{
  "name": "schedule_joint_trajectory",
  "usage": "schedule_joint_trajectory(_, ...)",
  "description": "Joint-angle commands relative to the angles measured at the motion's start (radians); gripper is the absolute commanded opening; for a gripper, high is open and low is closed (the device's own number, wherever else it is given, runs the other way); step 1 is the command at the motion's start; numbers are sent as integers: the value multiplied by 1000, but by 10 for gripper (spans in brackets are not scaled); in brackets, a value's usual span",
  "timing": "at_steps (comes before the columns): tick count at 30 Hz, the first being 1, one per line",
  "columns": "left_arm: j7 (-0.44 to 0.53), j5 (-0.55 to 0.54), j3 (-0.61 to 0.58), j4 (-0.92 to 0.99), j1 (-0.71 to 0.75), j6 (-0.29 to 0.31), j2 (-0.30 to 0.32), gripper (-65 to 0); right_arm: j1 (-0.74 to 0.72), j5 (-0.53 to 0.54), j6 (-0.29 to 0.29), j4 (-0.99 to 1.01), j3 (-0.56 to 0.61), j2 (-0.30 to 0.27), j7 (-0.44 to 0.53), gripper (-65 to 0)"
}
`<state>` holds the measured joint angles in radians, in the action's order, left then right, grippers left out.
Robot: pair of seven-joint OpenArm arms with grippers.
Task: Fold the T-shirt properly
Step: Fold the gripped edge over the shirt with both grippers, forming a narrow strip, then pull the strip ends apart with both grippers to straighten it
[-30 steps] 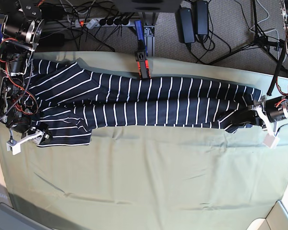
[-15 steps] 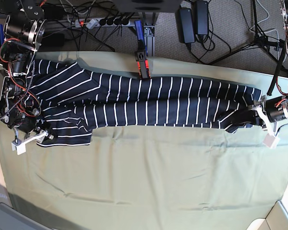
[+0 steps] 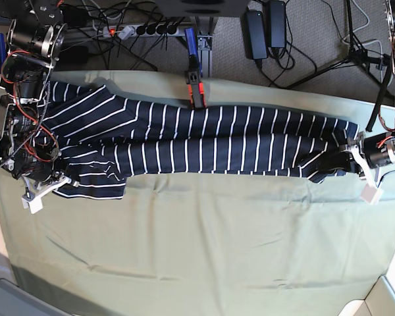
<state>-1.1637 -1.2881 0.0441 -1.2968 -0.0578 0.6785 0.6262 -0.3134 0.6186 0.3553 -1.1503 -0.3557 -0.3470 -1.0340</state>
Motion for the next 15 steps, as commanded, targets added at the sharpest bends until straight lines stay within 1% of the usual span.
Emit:
schedule_joint_trajectory(1,6,-21,7,-15,-17,20,20,-650,-11,24,64,-54,-2,-16,4,-650)
schedule_joint_trajectory(5,-11,-29,7,-15,-16,20,20,-650,70,47,64,-222,-2,-23,-50,-650)
schedule_joint_trajectory(8,-23,-32,7,-15,-16,20,21,-650,163,55,64,-323,-2,-39,-51,-650)
schedule_joint_trajectory(12,-40,-32,7,-15,-16,20,32,-650,293,61,64,-457,-6,-41,-50,-650)
schedule_joint_trajectory(15,-95,-65,7,-15,-17,20,42,-650,389,63,64,-558,-20,-40,-46,-650)
